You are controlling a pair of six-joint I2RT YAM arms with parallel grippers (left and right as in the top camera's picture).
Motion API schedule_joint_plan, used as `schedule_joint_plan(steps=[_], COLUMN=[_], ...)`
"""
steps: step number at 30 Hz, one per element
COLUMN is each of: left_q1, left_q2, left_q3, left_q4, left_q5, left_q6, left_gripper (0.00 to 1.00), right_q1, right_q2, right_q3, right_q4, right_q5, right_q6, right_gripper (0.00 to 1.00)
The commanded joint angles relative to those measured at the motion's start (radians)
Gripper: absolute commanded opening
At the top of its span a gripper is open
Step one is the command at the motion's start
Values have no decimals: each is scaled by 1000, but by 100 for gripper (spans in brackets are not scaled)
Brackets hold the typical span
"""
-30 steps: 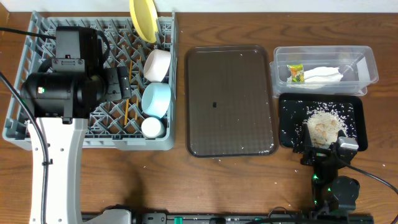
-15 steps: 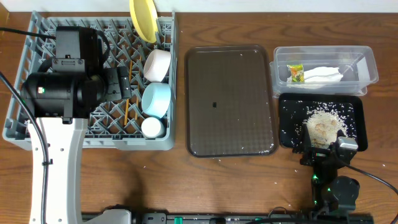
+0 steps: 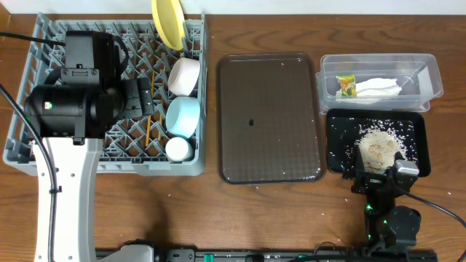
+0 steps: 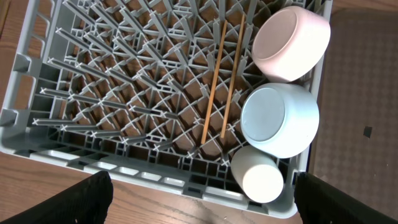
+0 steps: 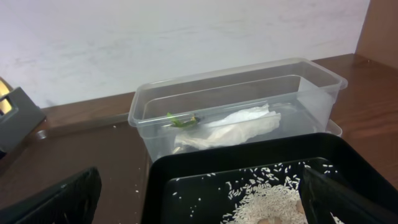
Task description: Sort waste into correct bins and load items into the dishwasher
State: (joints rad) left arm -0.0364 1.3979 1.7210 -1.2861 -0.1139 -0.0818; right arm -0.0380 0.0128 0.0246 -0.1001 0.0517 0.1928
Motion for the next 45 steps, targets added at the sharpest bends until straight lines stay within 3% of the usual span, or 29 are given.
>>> schedule_joint_plan(steps=[1,3,6,12,14,20,23,34,45], left_q1=[2,3,1,0,0,2,6,27,27], left_q2=[0,-4,-34,-137,-193,-441,-572,-1095,-1321], left_q3=[5,4,-2,-57,-120,-487,-679,-1320,-1598], left_q4=[-4,-4,-5,-30,74,626,766,1102,1225], left_q5=[-17,-82,-85,-75,-74,-25,-26,-25,-25], left_q6=[6,39,39,41,40,84,90,101,157], left_gripper=[93,93,99,100,100,100,100,100,100], right_q1=[6,6,6,6,6,6,6,6,6], right_q2=[-8,-8,-8,-8,-8,-8,-8,-8,-8], right_q3=[-6,-6,-6,-6,-6,-6,-6,-6,-6], right_q4=[3,3,3,3,3,3,3,3,3], right_q5=[-7,-7,-7,-7,-7,-7,-7,-7,-7], right_q6=[-14,-14,-14,-14,-14,-14,-14,-14,-14], right_gripper=[99,99,99,99,99,99,99,99,99])
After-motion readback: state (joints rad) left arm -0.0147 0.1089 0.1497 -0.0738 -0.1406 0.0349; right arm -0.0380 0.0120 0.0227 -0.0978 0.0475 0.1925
